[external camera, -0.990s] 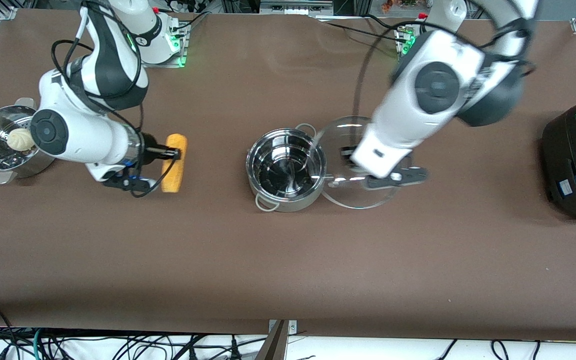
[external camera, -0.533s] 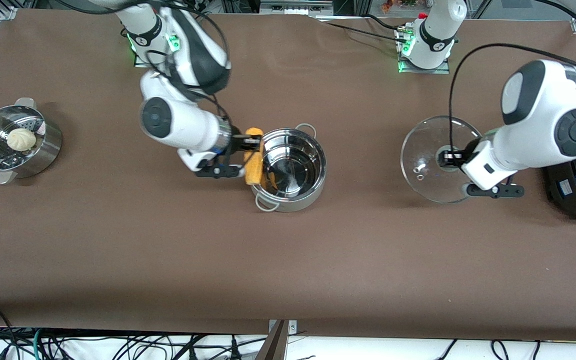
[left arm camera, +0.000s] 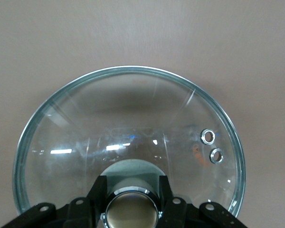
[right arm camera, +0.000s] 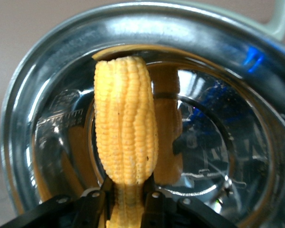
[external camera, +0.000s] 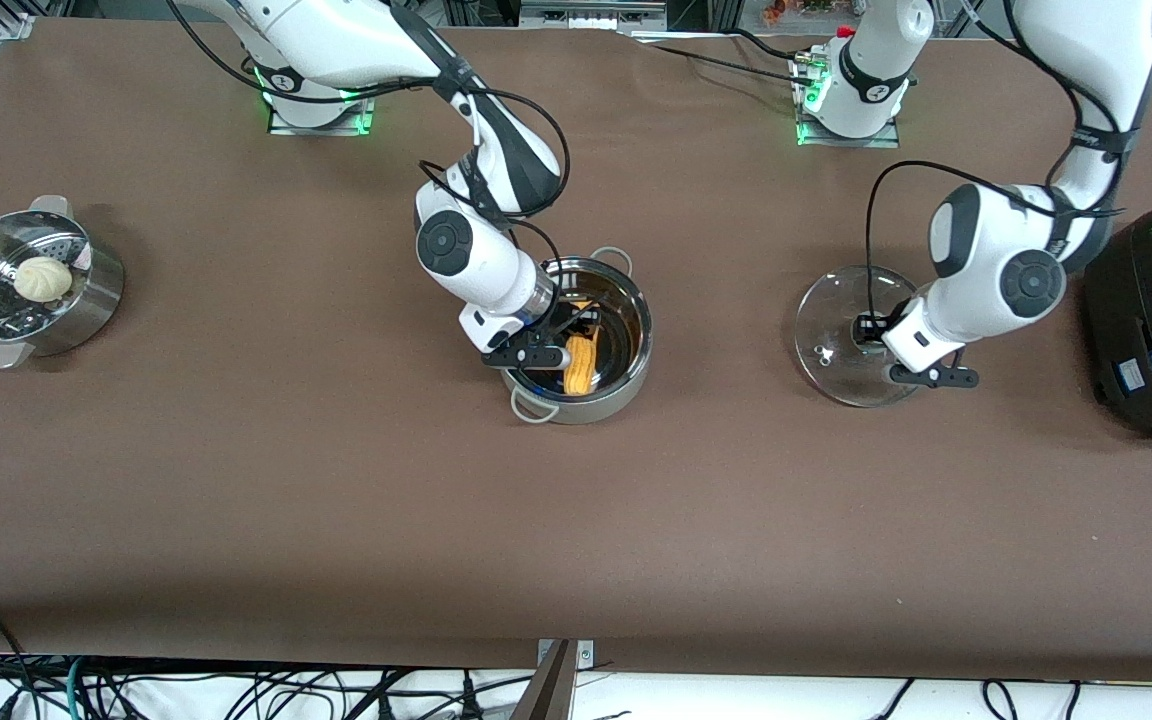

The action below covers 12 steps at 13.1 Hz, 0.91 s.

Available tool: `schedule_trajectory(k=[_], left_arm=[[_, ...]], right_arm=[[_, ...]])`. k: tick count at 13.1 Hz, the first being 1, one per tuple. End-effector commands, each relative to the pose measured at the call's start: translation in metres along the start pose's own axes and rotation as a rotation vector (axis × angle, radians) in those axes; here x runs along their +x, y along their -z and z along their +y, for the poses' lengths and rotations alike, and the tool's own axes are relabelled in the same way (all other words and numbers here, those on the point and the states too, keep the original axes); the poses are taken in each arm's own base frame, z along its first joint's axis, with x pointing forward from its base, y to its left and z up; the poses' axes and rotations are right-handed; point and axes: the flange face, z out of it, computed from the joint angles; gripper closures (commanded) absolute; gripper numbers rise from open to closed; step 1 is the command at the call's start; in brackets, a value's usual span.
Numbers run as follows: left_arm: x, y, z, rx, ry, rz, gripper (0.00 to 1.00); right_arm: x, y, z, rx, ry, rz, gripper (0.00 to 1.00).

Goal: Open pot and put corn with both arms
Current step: 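Lower the lid onto the table while the right gripper carries corn into pot, then open the right gripper to release the corn inside the pot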

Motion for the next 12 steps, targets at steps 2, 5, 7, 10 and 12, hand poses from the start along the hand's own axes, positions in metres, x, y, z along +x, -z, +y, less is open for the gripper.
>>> schedule_trajectory(k=[2, 5, 7, 10, 12], left_arm=[[-0.008, -0.016, -0.003, 0.014, -0.059, 0.01, 0.64], [-0.011, -0.001, -0.007, 0.017, -0.083, 0.028, 0.0], [-0.006, 0.043, -0.023, 0.027, -0.156, 0.087, 0.0], [0.003, 0.138, -0.024, 0.031, -0.16, 0.153, 0.0], [0.007, 0.212, -0.027, 0.022, -0.138, 0.126, 0.0]], right_arm=[[0.001, 0.011, -0.016, 0.037, -0.008, 0.018, 0.0], [0.005, 0.031, -0.023, 0.054, -0.018, 0.033, 0.0], [0.014, 0.062, -0.024, 0.048, -0.019, 0.02, 0.0], [0.057, 0.144, -0.013, -0.025, -0.023, -0.093, 0.0], [0.079, 0.196, 0.019, -0.196, 0.025, -0.108, 0.0]])
